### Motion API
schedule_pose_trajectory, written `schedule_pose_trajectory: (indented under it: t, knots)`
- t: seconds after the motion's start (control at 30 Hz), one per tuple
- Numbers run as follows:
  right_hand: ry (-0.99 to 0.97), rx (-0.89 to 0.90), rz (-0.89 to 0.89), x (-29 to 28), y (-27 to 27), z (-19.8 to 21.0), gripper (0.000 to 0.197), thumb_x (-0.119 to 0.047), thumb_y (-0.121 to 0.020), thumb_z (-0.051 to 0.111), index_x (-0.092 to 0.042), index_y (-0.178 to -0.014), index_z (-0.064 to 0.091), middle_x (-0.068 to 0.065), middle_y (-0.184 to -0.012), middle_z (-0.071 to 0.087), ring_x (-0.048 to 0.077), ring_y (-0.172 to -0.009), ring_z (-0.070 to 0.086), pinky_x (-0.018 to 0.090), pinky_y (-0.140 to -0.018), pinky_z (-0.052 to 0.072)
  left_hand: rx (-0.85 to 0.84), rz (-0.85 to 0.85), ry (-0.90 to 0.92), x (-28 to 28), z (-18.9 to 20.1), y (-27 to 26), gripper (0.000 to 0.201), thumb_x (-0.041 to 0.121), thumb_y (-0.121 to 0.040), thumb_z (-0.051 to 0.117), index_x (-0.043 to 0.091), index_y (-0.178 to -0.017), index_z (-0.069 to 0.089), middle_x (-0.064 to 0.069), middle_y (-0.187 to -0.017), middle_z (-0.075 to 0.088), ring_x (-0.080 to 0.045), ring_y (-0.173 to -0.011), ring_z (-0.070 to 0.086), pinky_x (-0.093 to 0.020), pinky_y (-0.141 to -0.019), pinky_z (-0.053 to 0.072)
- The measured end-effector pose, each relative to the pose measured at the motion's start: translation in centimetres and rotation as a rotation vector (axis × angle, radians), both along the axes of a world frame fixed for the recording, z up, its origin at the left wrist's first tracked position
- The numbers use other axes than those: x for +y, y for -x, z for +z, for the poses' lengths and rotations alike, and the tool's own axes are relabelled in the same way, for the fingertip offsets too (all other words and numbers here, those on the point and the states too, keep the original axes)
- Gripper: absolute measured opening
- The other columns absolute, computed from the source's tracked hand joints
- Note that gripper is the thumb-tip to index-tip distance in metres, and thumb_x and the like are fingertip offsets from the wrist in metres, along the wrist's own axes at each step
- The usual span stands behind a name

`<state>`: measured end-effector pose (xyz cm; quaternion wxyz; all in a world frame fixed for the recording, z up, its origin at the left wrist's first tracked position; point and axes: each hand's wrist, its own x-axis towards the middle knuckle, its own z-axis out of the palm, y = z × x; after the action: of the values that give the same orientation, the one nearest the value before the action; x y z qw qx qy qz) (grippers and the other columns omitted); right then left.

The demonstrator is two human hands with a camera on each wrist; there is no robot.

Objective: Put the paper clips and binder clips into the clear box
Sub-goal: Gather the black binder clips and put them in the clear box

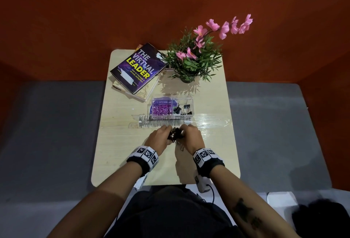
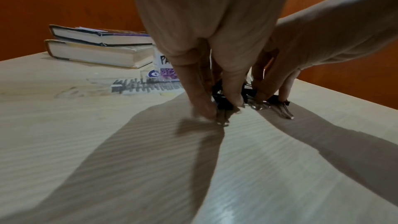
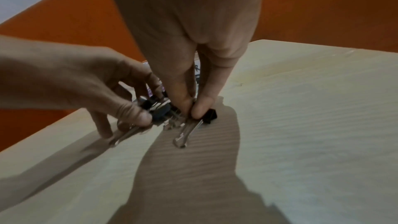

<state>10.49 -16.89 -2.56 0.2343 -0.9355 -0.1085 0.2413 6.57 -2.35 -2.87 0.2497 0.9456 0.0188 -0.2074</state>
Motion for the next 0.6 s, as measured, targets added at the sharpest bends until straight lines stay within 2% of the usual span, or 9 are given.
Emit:
schedule_pose_trajectory:
  t: [0.13, 0.23, 0.33, 0.4, 0.47, 0.5, 0.6]
  knots:
    - [0.018, -0.021, 0.02, -0.2, 0.2, 0.2, 0.002, -0.006, -0.076, 0.065, -0.004, -0.075, 0.066, 0.015, -0.074, 0.066, 0.033, -0.067, 0.06, 0.031, -0.056, 0.042, -0.039, 0.006, -0.022, -0.4, 0.4, -0.3, 0.019, 0.008, -0.088, 0.059, 0.008, -0.106, 0.054, -0.013, -0.1, 0.061, -0.034, -0.083, 0.06, -0.044, -0.071, 0.051]
    - [-0.092, -0.036, -0.111, -1.2, 0.2, -0.1, 0.009, -0.003, -0.075, 0.067, -0.009, -0.068, 0.07, 0.01, -0.067, 0.069, 0.023, -0.061, 0.06, 0.027, -0.056, 0.044, -0.059, 0.063, -0.002, -0.2, 0.5, -0.1, 0.008, 0.008, -0.087, 0.062, 0.007, -0.095, 0.058, -0.011, -0.092, 0.063, -0.031, -0.08, 0.061, -0.041, -0.068, 0.051]
    - [-0.228, -0.084, -0.234, -2.0, -0.6, 1.0, 0.014, 0.003, -0.075, 0.068, -0.01, -0.074, 0.074, 0.005, -0.068, 0.071, 0.014, -0.06, 0.061, 0.023, -0.06, 0.053, -0.082, 0.133, 0.053, 0.4, 0.4, 0.1, 0.006, 0.009, -0.086, 0.066, 0.007, -0.09, 0.062, -0.01, -0.086, 0.066, -0.027, -0.076, 0.061, -0.037, -0.066, 0.051]
    - [-0.284, -0.133, -0.281, -1.9, -1.7, 2.4, 0.015, 0.004, -0.076, 0.069, -0.01, -0.076, 0.075, 0.0, -0.066, 0.069, 0.007, -0.058, 0.06, 0.006, -0.058, 0.049, -0.101, 0.18, 0.104, 0.7, 0.5, 0.4, 0.007, 0.009, -0.084, 0.067, 0.007, -0.091, 0.065, -0.009, -0.082, 0.068, -0.025, -0.073, 0.062, -0.038, -0.066, 0.054]
    - [-0.317, -0.18, -0.301, -1.2, -3.4, 3.7, 0.011, 0.001, -0.078, 0.071, -0.009, -0.081, 0.075, 0.001, -0.07, 0.07, 0.007, -0.061, 0.061, -0.001, -0.059, 0.043, -0.118, 0.214, 0.148, 0.8, 0.8, 0.7, 0.01, 0.007, -0.084, 0.065, 0.01, -0.093, 0.067, -0.007, -0.076, 0.069, -0.022, -0.068, 0.063, -0.037, -0.064, 0.055]
    - [-0.312, -0.201, -0.297, -0.9, -4.2, 4.3, 0.01, -0.002, -0.079, 0.073, -0.008, -0.087, 0.075, 0.003, -0.077, 0.073, 0.01, -0.066, 0.064, 0.001, -0.064, 0.044, -0.131, 0.222, 0.171, 0.7, 1.2, 0.6, 0.013, 0.006, -0.084, 0.065, 0.012, -0.095, 0.069, -0.006, -0.074, 0.069, -0.02, -0.066, 0.063, -0.034, -0.063, 0.054]
    - [-0.216, -0.219, -0.239, -0.3, -5.8, 5.2, 0.026, -0.01, -0.077, 0.076, -0.01, -0.103, 0.073, 0.009, -0.097, 0.075, 0.022, -0.081, 0.069, 0.025, -0.077, 0.055, -0.214, 0.228, 0.225, 0.3, 2.8, -0.4, 0.025, 0.007, -0.084, 0.068, 0.014, -0.108, 0.07, -0.002, -0.073, 0.07, -0.012, -0.06, 0.06, -0.023, -0.059, 0.05]
